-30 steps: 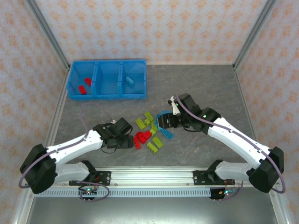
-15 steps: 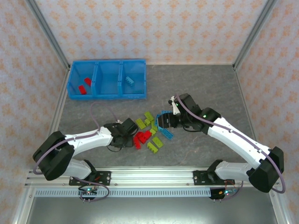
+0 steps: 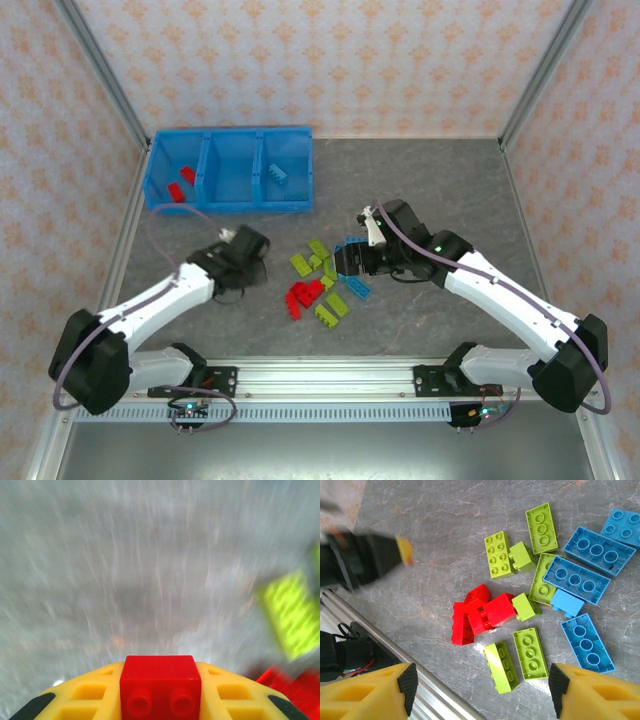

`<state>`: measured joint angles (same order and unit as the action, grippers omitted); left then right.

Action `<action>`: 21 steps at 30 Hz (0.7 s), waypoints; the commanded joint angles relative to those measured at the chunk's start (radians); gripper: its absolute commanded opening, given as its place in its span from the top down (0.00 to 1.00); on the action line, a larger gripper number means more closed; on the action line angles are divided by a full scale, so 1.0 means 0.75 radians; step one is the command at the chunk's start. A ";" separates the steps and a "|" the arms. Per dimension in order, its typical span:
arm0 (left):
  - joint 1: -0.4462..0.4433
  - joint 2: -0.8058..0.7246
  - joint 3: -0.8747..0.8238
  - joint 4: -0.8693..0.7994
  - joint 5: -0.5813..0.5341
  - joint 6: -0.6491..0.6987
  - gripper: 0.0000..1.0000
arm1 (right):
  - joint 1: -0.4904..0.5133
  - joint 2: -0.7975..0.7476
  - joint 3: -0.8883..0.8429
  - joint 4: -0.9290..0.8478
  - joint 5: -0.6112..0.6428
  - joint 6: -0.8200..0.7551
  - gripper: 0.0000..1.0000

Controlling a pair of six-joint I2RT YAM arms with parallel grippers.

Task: Sort the legos into containers by color

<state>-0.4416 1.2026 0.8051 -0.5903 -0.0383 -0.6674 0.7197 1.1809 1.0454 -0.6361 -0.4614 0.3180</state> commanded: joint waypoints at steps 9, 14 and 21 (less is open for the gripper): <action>0.703 0.351 0.601 0.098 0.107 0.031 0.72 | 0.008 -0.034 0.032 0.044 0.076 0.040 0.28; 0.836 0.710 0.928 0.010 0.185 -0.010 0.72 | 0.009 -0.042 0.053 0.010 0.079 0.030 0.28; 0.897 0.981 1.147 -0.070 0.211 -0.012 0.58 | 0.008 -0.104 0.053 -0.021 0.095 0.047 0.28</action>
<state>0.2070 1.9083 1.5993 -0.5724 0.0944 -0.6624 0.7197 1.1458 1.0492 -0.6331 -0.4164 0.3401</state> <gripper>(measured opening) 0.411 0.720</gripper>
